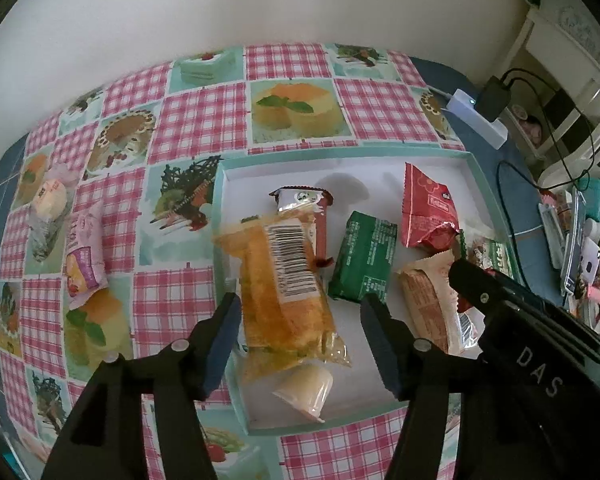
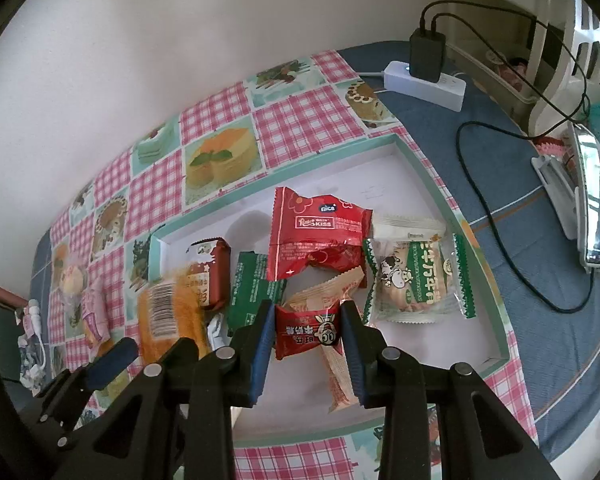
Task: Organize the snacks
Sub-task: 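Open both tools to release the items and withdraw toward the pile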
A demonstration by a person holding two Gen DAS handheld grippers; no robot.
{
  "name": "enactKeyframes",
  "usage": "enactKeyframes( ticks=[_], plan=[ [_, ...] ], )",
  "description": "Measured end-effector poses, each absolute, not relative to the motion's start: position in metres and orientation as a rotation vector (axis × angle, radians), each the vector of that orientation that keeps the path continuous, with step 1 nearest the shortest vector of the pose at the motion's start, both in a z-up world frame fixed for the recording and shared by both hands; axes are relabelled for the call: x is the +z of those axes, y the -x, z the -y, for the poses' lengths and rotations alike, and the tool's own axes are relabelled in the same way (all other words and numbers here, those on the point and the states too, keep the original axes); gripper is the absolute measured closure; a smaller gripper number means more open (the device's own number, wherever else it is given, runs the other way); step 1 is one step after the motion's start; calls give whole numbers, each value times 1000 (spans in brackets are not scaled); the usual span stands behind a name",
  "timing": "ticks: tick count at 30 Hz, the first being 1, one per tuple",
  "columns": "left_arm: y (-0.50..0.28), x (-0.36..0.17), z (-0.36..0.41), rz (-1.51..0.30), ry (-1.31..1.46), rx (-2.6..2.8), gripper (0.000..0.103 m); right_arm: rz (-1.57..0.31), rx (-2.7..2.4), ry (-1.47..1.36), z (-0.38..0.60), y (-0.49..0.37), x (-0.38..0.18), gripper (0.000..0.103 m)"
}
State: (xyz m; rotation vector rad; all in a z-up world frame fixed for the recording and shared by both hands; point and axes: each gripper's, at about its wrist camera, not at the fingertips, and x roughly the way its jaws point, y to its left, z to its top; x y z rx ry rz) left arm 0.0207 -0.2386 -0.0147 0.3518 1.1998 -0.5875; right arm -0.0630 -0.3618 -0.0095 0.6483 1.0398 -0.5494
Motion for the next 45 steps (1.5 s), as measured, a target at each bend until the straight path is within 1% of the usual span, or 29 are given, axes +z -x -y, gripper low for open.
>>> enactKeyframes(
  ticks=[2,3,6,7,9,10,11,13,15,17,19,20,23,26,31,34,37,45],
  plan=[
    [-21,-14,238,-1200,-351,-585,37,-1040,-554,-652,363,64,-10,67],
    [-21,-14,237,-1200,-351,-582,34,-1040,-556,-655,363,64,-10,67],
    [-23,-14,236,-1199,-351,-575,32,-1043,-566,-666,366,65,-12,66],
    [-23,-13,235,-1198,-350,-572,31,-1044,-570,-666,366,65,-12,62],
    [-23,-13,234,-1196,-351,-570,24,-1045,-577,-669,367,66,-12,52],
    [-23,-12,234,-1194,-350,-571,23,-1042,-579,-672,368,67,-12,42],
    [-23,-12,234,-1192,-350,-573,22,-1037,-582,-673,368,67,-12,39],
    [-22,-11,233,-1189,-352,-574,22,-1031,-588,-672,368,68,-10,39],
    [-22,-10,233,-1186,-352,-573,22,-1025,-591,-675,369,69,-9,36],
    [-22,-9,232,-1184,-350,-570,22,-1020,-592,-677,370,70,-9,29],
    [-24,-6,229,-1179,-341,-565,21,-1013,-599,-682,372,72,-9,25],
    [-26,-5,227,-1175,-331,-561,20,-1011,-602,-685,372,72,-9,24],
    [-33,-1,219,-1170,-303,-533,11,-1011,-611,-699,375,74,-10,24],
    [-41,0,210,-1173,-264,-497,11,-1008,-614,-706,377,75,-11,19],
    [-60,1,185,-1173,-193,-392,10,-1012,-618,-704,376,75,-11,18],
    [-73,0,166,-1171,-150,-311,10,-1019,-615,-696,374,73,-12,14],
    [-85,0,146,-1164,-122,-227,7,-1021,-606,-687,371,71,-13,13],
    [-112,-4,93,-1172,-38,-83,7,-1044,-561,-635,350,56,-13,13]
  ],
)
